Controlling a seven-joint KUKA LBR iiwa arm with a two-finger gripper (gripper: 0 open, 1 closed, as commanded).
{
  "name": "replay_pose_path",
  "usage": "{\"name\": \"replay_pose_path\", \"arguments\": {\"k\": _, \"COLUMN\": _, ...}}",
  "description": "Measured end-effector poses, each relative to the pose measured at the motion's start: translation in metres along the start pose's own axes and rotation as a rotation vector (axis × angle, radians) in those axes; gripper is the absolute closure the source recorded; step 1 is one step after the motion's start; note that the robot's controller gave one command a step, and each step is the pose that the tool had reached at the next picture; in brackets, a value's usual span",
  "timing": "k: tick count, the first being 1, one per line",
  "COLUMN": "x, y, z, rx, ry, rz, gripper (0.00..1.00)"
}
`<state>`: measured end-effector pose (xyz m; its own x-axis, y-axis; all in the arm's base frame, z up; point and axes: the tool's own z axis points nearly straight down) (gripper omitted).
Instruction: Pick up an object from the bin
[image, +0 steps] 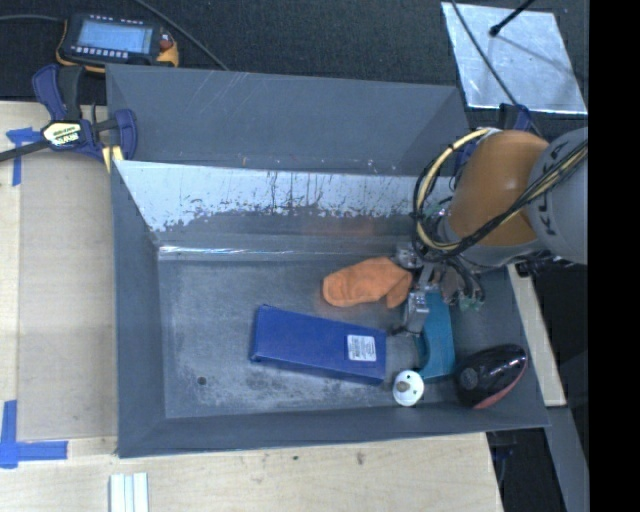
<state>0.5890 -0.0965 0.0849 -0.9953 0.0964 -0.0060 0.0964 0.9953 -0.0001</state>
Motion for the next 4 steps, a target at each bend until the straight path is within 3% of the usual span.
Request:
{"name": "replay_pose_path", "arguments": {"k": 1, "x": -0.021, "y": 0.032, "z": 0.013, "rx": 0.0, "ry": -0.003, "rz": -0.479, "gripper": 1.0}}
{"name": "replay_pose_path", "arguments": {"k": 2, "x": -0.021, "y": 0.032, "z": 0.013, "rx": 0.0, "ry": -0.003, "rz": -0.479, "gripper": 1.0}}
{"name": "replay_pose_path", "arguments": {"k": 3, "x": -0.019, "y": 0.007, "z": -0.004, "rx": -0.002, "ry": -0.001, "rz": -0.473, "gripper": 1.0}}
{"name": "replay_pose_path", "arguments": {"k": 4, "x": -0.029, "y": 0.023, "z": -0.036, "rx": 0.0, "ry": 0.004, "rz": -0.462, "gripper": 1.0}}
